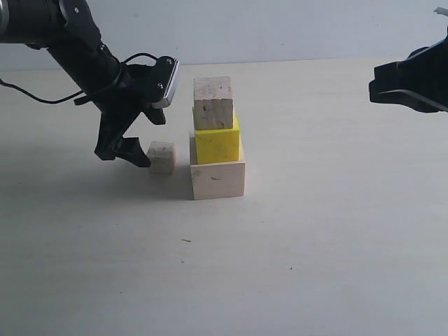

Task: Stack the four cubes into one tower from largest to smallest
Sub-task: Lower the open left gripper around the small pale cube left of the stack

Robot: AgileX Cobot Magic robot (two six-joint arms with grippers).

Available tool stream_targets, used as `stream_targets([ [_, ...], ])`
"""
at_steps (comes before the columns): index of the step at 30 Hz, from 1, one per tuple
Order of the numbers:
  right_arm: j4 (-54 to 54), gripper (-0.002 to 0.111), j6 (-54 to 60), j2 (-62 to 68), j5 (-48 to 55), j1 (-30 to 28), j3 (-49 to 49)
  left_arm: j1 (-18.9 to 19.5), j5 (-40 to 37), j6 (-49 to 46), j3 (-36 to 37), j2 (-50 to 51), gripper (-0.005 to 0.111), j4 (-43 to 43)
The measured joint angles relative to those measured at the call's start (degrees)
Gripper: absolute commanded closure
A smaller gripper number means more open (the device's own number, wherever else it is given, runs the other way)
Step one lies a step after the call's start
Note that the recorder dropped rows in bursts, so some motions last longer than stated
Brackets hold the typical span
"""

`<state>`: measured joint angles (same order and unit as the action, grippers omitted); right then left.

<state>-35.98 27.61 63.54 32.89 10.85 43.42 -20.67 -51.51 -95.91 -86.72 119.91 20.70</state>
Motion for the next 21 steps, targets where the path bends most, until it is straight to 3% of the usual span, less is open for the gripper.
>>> stream_targets([
  [21,0.0,0.108,0.2,0.0,0.0,0.0,0.0,0.0,2.8,-2.0,-0.1,3.8,0.026,1.8],
])
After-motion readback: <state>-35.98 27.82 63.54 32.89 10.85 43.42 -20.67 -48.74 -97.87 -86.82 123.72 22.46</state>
